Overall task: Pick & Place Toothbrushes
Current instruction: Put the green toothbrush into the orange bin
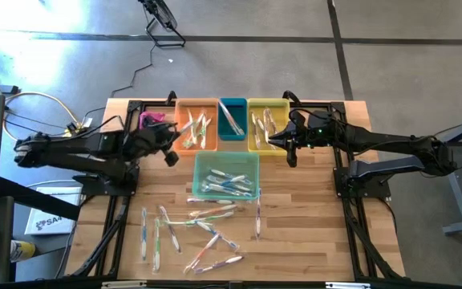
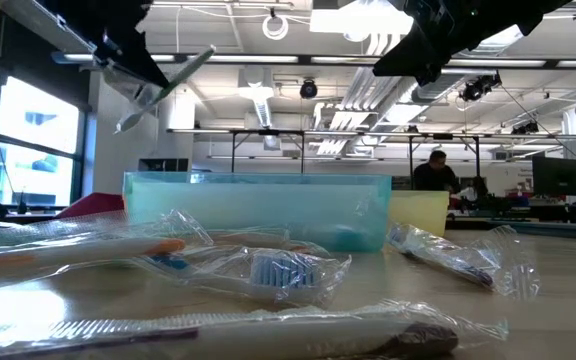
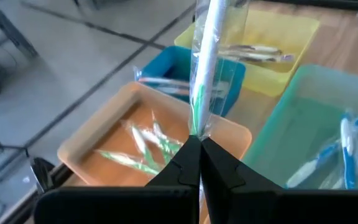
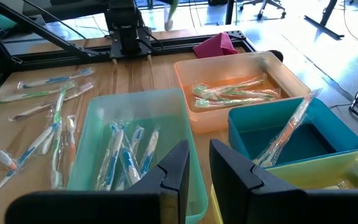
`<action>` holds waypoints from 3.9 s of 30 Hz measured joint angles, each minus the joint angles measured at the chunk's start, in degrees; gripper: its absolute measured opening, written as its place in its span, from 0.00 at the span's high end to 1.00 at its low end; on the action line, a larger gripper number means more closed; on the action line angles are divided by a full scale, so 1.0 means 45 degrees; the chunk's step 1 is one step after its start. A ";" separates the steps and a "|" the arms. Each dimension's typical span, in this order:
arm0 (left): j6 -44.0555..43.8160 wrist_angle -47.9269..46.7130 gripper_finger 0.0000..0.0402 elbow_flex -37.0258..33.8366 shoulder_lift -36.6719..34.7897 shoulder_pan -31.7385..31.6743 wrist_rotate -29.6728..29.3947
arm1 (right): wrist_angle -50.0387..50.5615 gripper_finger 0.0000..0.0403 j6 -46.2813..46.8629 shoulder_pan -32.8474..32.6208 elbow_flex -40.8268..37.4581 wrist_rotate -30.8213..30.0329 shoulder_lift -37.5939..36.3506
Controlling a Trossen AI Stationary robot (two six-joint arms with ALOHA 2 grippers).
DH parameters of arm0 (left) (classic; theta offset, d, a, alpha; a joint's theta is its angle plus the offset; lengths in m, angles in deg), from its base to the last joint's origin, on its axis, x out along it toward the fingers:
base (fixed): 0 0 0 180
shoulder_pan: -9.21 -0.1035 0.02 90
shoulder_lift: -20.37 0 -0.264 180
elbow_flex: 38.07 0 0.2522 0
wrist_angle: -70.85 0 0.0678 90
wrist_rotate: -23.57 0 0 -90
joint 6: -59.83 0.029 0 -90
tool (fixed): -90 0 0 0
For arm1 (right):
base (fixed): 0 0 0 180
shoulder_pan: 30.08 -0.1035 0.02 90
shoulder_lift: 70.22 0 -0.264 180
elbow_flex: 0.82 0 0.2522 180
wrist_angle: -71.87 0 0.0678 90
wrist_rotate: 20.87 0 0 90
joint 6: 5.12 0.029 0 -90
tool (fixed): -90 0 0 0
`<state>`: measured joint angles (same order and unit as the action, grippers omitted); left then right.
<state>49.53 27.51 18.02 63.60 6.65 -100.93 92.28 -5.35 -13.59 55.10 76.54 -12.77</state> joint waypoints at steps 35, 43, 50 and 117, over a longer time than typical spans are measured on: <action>-0.1163 0.3775 1.00 0.0009 0.6019 -0.6840 0.4673 | -0.0554 0.86 -0.0005 0.0005 -0.0001 -0.0314 0.1739; -0.1695 0.4359 1.00 0.0009 0.7215 -0.7304 0.5114 | -0.0544 0.86 0.0000 0.0005 0.0001 -0.0295 0.1739; -0.2021 0.4445 1.00 0.0009 0.8094 -0.7360 0.5318 | -0.0544 0.86 0.0000 0.0005 -0.0003 -0.0288 0.1739; 0.1002 0.8067 0.77 0.0005 0.8394 -0.5004 0.4822 | -0.3466 0.86 -0.1001 0.0709 -0.4163 -0.1255 -0.5147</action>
<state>54.04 63.81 18.04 101.37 -15.87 -79.24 76.69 -9.85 -10.40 36.37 70.89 -35.93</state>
